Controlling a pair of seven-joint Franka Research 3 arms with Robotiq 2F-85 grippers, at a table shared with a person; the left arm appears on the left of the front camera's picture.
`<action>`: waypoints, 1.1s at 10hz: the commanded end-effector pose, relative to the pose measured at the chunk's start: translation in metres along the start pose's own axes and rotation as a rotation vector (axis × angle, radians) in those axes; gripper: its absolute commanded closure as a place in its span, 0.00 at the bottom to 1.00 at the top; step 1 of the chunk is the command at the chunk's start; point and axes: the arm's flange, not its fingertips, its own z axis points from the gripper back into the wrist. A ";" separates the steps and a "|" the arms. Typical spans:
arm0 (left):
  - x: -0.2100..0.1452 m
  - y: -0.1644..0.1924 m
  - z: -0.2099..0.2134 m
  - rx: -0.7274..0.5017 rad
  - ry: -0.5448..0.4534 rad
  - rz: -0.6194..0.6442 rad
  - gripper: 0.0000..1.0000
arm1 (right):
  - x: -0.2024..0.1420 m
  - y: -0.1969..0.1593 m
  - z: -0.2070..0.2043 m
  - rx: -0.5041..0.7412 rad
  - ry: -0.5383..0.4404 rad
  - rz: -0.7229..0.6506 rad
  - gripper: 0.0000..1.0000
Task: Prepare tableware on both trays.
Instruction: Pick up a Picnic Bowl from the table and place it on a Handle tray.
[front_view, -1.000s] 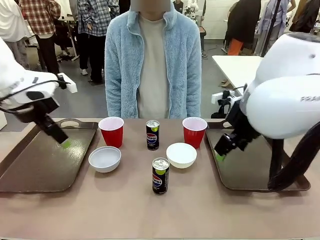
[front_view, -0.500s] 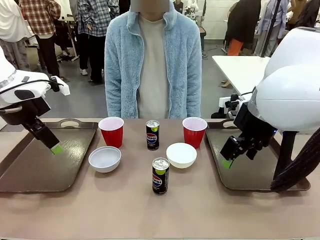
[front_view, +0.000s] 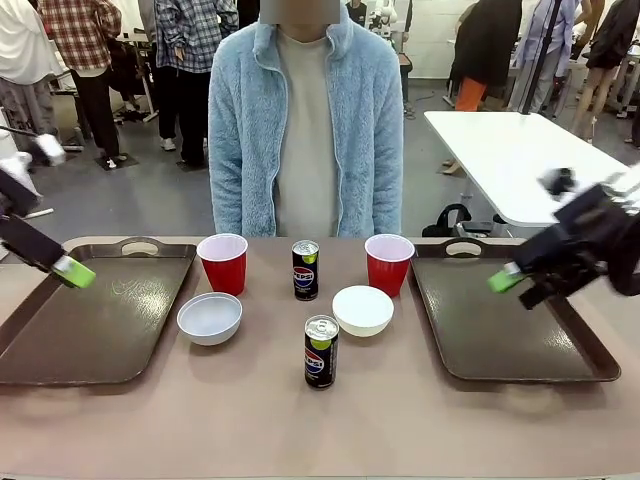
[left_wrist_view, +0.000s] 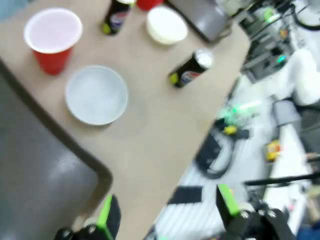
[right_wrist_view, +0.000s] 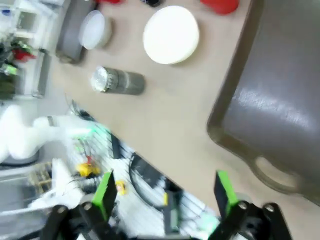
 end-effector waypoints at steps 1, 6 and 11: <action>-0.016 0.036 0.036 -0.103 -0.112 0.181 0.00 | -0.057 -0.057 0.012 0.243 -0.085 -0.118 0.00; -0.062 0.096 0.095 -0.031 -0.210 0.464 0.00 | -0.092 -0.114 0.051 0.282 -0.156 -0.294 0.00; -0.087 0.097 0.111 0.007 -0.187 0.472 0.00 | -0.094 -0.107 0.057 0.196 -0.200 -0.307 0.00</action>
